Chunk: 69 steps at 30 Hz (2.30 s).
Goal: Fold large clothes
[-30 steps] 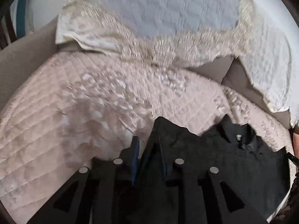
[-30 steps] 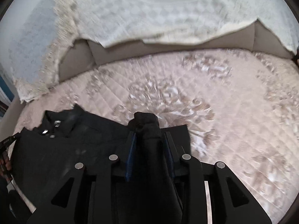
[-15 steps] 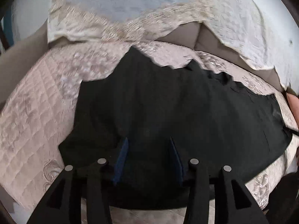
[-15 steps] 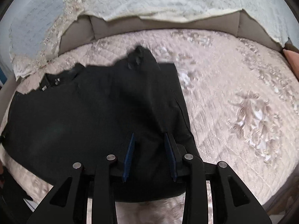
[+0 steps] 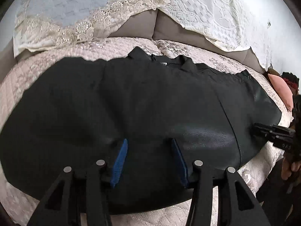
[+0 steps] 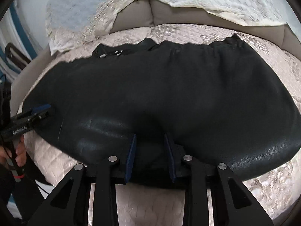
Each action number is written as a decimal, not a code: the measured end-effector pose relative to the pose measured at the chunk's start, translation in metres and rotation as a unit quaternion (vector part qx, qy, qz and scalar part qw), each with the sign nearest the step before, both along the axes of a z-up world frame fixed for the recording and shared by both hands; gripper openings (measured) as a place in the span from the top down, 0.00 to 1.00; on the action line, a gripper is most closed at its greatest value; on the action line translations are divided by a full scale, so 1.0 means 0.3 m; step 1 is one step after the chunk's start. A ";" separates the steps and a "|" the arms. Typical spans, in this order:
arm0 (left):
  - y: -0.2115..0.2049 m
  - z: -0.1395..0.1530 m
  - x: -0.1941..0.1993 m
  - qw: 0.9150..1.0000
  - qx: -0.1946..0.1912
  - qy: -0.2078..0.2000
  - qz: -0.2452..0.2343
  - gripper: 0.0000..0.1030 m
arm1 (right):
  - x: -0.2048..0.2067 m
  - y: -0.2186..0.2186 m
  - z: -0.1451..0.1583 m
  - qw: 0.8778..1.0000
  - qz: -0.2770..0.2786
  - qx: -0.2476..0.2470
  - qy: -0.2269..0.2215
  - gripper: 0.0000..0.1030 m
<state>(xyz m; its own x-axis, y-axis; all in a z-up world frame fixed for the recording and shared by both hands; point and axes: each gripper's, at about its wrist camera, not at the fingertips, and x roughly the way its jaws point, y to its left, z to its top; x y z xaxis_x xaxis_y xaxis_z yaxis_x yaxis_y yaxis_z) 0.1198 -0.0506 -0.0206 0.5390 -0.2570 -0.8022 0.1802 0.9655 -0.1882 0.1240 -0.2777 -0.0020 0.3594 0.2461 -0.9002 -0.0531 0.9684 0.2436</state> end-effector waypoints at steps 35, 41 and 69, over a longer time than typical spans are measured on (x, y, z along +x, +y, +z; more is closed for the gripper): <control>0.635 -0.087 -0.095 0.960 -0.072 0.029 0.270 0.32 | -0.073 0.055 0.190 0.998 -0.028 -0.007 -0.060 0.68; 0.607 -0.097 -0.137 0.953 -0.116 0.043 0.278 0.28 | -0.087 0.085 0.196 0.998 -0.019 -0.001 -0.058 0.68; -0.141 0.332 0.006 0.984 -0.125 -0.101 -0.082 0.91 | -0.197 -0.113 0.258 0.992 -0.099 0.028 -0.072 0.68</control>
